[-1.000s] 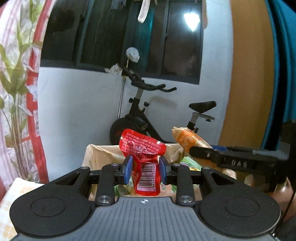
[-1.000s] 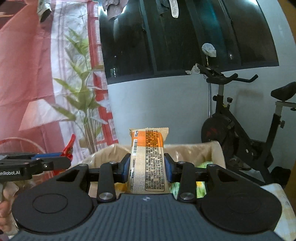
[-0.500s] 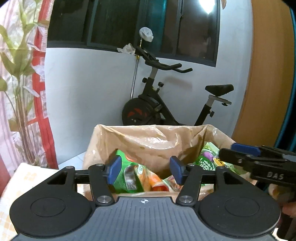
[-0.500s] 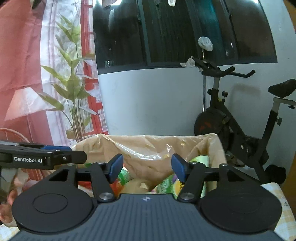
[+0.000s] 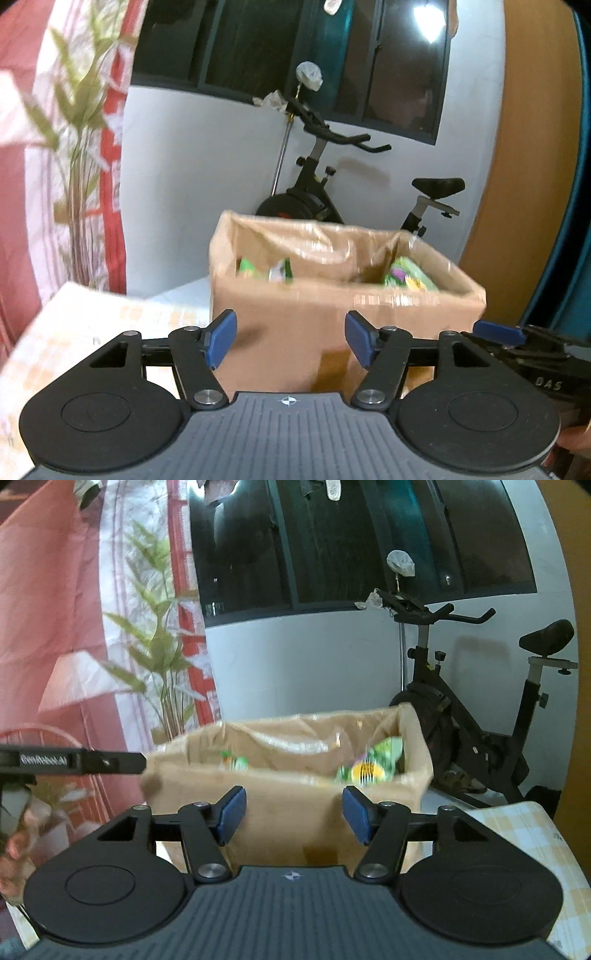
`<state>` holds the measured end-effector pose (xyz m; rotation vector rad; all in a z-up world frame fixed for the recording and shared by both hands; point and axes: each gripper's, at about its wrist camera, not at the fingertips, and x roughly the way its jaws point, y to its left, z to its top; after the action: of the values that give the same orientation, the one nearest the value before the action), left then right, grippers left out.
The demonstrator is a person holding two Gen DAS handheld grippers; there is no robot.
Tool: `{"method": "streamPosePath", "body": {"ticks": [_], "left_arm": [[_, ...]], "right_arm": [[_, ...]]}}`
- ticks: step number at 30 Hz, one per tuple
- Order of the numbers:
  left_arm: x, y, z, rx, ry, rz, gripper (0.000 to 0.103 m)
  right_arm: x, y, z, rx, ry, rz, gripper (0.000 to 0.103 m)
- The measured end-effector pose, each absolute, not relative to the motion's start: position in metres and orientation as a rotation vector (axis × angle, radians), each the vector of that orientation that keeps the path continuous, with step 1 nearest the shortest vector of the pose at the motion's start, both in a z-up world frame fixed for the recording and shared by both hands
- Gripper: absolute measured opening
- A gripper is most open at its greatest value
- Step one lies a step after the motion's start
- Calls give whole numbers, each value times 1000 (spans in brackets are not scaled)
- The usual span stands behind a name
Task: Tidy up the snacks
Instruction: 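Grasp the cracker pack with the left tool while the right grasps the pink bread bag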
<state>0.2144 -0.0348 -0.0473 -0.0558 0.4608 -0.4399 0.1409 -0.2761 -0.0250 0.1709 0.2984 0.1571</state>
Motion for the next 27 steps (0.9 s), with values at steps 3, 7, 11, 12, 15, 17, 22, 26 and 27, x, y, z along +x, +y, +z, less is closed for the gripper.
{"method": "streamPosePath", "body": {"ticks": [3,7,11,12,15,17,22,26,27], "left_arm": [[200,-30,-68,-72,502,-435,67],[188,-34,-104,-57,605,-437,67],[177,-42,-141,-25,708,-451,67],[176,-44,-150,-23,740,-454,68],[172,-51,-180,-19,846,-471,72],[169,-54,-193,-9,885,-485,72],[170,-63,-208,22,939,-493,73],[165,-62,-211,41,912,-506,75],[162,-61,-210,37,904,-502,69]], "right_arm": [[130,-269,-39,142,330,160,61],[122,-262,-63,124,392,170,62],[114,-256,-87,136,450,161,63],[112,-254,-93,139,467,162,63],[104,-249,-107,126,504,161,63],[101,-247,-115,108,525,162,63],[93,-251,-123,92,553,158,69],[96,-251,-127,87,574,154,74],[97,-249,-128,80,578,156,77]]}}
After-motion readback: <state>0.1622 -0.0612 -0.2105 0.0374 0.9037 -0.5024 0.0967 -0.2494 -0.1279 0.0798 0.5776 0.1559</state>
